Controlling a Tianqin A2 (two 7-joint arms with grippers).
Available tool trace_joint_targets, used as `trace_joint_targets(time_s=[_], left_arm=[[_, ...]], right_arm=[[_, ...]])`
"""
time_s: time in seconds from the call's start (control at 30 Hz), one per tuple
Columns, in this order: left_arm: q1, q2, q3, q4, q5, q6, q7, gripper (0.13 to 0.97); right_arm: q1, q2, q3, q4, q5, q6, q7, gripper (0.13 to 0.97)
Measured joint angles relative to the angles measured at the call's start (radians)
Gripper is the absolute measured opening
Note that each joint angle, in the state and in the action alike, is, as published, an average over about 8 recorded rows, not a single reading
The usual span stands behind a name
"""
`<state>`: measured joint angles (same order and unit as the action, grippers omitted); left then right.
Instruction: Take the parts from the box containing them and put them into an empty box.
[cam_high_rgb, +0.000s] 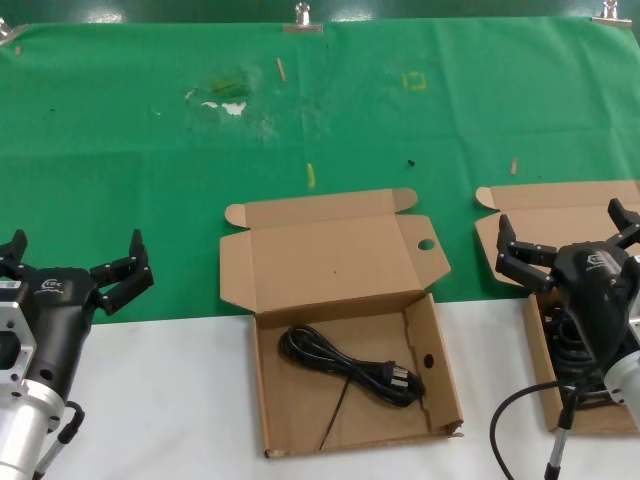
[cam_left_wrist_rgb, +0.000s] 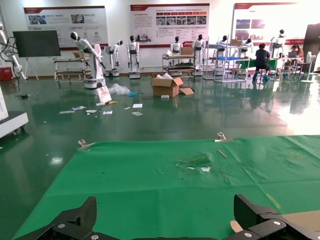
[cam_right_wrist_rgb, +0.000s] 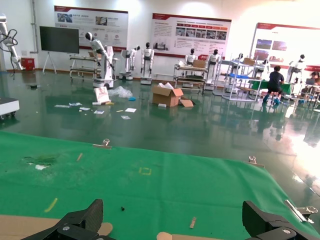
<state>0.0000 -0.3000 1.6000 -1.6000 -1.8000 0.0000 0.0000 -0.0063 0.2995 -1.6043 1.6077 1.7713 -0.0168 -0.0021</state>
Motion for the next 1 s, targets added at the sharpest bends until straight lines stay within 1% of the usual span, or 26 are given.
trace_joint_targets(time_s=[1.0], left_arm=[[0.000,0.000,0.000,0.000,0.000,0.000,0.000,0.966]], right_arm=[[0.000,0.000,0.000,0.000,0.000,0.000,0.000,0.966]])
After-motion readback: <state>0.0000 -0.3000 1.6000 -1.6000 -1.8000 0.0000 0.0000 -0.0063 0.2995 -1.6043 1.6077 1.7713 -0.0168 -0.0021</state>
